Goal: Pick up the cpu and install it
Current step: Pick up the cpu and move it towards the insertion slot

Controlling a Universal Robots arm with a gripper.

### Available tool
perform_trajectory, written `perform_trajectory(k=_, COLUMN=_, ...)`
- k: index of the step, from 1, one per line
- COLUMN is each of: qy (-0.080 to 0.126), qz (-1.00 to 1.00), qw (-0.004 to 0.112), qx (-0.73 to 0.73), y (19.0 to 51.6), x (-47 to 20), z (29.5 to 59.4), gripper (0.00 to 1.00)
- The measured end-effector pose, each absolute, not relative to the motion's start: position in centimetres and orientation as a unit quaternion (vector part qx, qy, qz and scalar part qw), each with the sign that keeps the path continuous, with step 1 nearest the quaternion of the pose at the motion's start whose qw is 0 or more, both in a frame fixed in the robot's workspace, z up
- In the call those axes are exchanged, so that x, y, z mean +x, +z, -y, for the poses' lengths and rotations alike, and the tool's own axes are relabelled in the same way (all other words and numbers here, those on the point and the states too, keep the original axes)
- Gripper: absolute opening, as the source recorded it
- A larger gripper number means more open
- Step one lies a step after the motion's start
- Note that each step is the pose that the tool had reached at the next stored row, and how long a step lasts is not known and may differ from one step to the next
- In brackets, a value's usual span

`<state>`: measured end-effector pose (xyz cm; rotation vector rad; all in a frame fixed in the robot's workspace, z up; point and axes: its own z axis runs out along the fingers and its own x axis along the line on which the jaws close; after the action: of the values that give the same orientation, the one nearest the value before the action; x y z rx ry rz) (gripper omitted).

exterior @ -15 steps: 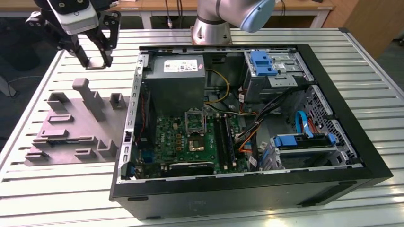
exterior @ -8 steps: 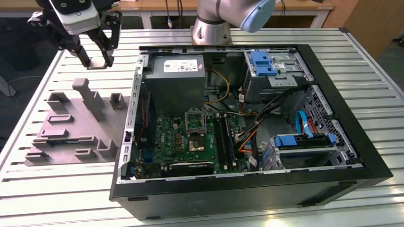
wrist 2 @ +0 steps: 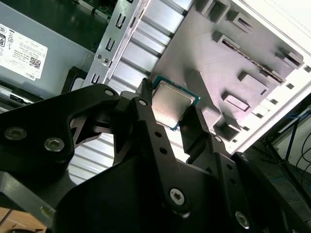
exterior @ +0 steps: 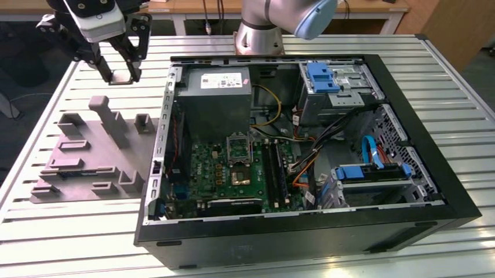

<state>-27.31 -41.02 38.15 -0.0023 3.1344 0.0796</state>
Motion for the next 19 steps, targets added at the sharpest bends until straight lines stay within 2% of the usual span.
perform_trajectory(k=19, qy=0.025, qz=-1.0, qw=0.003, qx=-0.001, y=38.13, x=-26.61, z=41.02, gripper=0.47)
